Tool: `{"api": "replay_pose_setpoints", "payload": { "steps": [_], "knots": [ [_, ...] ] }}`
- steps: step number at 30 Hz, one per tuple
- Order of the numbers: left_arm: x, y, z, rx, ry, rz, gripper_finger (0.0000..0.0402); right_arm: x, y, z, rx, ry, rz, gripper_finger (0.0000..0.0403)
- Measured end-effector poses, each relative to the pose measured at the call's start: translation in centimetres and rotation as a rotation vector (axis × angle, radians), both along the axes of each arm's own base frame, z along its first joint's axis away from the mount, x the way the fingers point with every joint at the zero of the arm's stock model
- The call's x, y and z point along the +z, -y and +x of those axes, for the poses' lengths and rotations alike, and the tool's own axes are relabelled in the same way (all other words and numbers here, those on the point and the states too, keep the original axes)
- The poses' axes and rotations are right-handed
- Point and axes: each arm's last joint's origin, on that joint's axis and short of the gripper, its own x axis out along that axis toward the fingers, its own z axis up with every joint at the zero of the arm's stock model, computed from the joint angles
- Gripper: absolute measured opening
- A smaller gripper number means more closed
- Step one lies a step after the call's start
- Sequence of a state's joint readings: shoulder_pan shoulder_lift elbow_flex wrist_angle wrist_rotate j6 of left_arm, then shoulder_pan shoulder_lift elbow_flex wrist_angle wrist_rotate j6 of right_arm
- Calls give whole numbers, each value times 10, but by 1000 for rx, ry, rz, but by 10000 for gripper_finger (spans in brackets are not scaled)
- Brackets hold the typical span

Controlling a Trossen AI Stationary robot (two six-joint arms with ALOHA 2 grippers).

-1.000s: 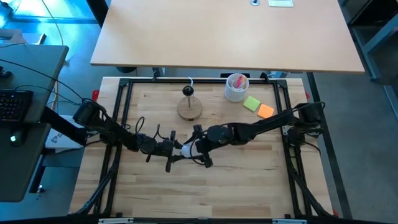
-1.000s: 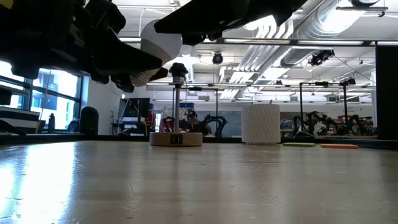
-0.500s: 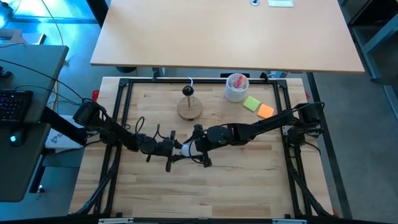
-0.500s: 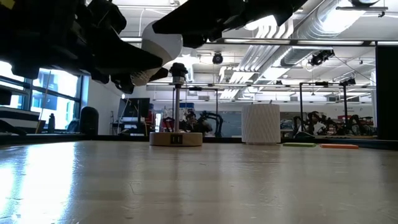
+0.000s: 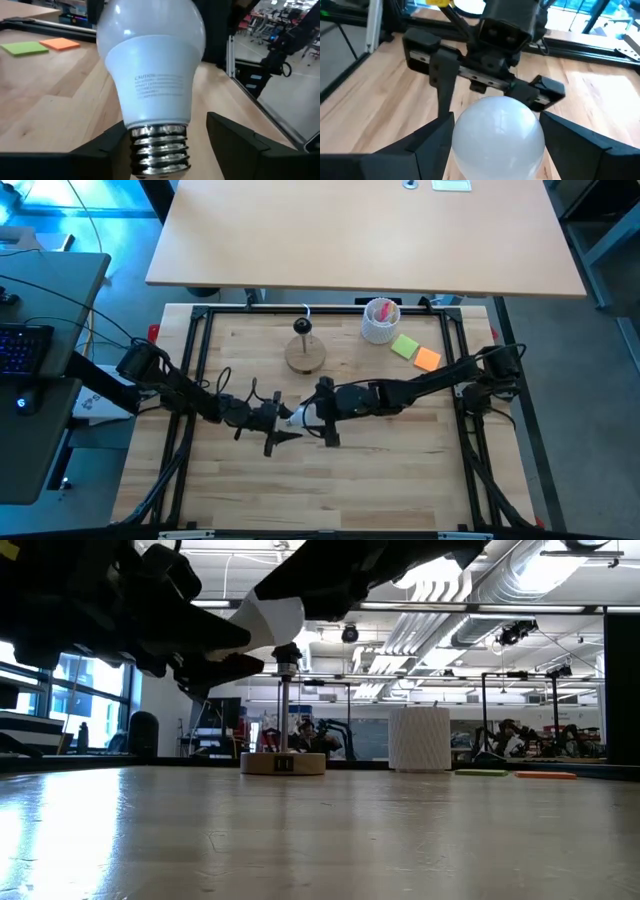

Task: Screw lightbulb
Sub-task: Insert the light bulb into the lamp

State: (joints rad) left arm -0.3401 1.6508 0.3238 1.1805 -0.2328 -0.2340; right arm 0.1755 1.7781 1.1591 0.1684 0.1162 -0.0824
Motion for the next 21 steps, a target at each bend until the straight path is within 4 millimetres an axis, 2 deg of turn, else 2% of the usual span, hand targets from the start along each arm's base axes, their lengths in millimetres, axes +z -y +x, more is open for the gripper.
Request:
{"api": "replay_pose_setpoints", "payload": {
  "steps": [6,11,14,16,21],
  "knots": [
    [-5,0,-1,-3,-50,9,223,0,1,-3,-27,-36,16,286],
    [-19,-1,-5,14,-188,25,223,11,-1,-13,-141,-40,-48,286],
    [-25,-3,-7,54,-262,16,223,9,0,-15,-155,-55,-48,286],
    [-29,-4,-9,77,-297,18,223,-2,0,-20,-165,-89,-30,286],
    [-33,-1,-13,163,-329,65,223,-46,3,-41,-250,-160,56,286]
  ]
}}
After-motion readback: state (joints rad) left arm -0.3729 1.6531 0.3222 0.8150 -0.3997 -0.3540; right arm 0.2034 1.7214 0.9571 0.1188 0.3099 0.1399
